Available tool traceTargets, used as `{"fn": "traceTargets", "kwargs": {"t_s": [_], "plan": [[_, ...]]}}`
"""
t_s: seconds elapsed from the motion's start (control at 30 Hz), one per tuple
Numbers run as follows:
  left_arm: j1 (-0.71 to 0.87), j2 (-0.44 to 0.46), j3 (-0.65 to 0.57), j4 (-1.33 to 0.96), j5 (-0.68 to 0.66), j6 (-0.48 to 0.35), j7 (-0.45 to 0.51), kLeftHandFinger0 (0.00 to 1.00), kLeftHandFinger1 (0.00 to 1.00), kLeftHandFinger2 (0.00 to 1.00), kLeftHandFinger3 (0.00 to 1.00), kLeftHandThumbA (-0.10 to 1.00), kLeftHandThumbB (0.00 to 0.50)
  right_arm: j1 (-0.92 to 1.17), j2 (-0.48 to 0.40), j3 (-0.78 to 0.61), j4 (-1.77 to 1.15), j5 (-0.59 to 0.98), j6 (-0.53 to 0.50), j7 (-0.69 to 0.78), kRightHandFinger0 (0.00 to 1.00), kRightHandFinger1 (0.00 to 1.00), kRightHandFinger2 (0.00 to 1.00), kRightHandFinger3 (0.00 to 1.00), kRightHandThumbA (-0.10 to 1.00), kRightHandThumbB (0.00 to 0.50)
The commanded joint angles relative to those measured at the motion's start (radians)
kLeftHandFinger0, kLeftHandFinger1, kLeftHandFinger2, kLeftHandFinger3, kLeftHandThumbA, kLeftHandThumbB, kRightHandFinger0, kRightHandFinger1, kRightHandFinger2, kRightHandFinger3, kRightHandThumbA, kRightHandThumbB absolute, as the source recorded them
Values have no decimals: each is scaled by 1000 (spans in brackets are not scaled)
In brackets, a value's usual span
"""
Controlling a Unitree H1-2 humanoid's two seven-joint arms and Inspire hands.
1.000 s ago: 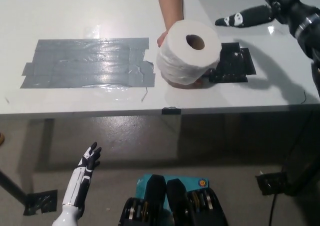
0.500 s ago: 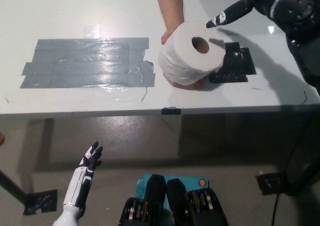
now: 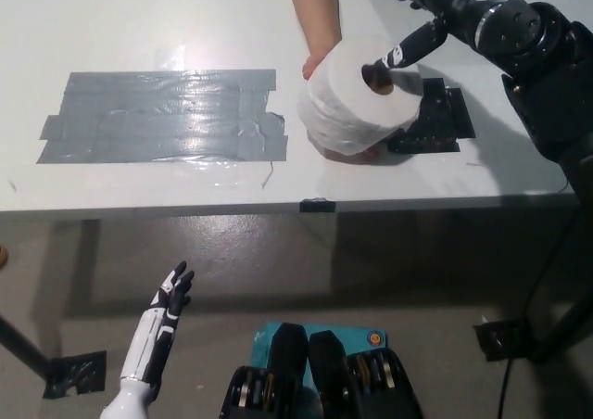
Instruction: A person hands over a roll of toilet paper to the robot , and the robot inserts its right thumb into the hole in the centre to grab the roll, and then places it on the balck area on the desk.
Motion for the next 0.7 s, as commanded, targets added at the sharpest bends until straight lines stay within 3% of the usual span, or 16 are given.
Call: {"fn": "traceTargets", "kwargs": {"t_s": [0.0,0.3,0.57,0.67], "plan": [[-12,6,-9,-33,8,-13,10,1000,1000,1000,1000,1000,195,-68,-11,-2,-23,-31,-56,-6,1000,1000,1000,1000,902,366],[-6,8,-12,-38,11,-5,8,1000,1000,1000,1000,1000,194,-63,1,11,-15,-72,-30,-6,1000,1000,1000,1000,1000,448],[-12,9,-10,-35,10,-13,11,1000,1000,1000,1000,1000,165,-73,11,27,19,-90,-29,12,1000,1000,1000,1000,1000,450],[-16,11,-9,-34,13,-12,12,1000,1000,1000,1000,1000,176,-83,17,47,47,-109,-41,10,1000,1000,1000,1000,992,462]]}}
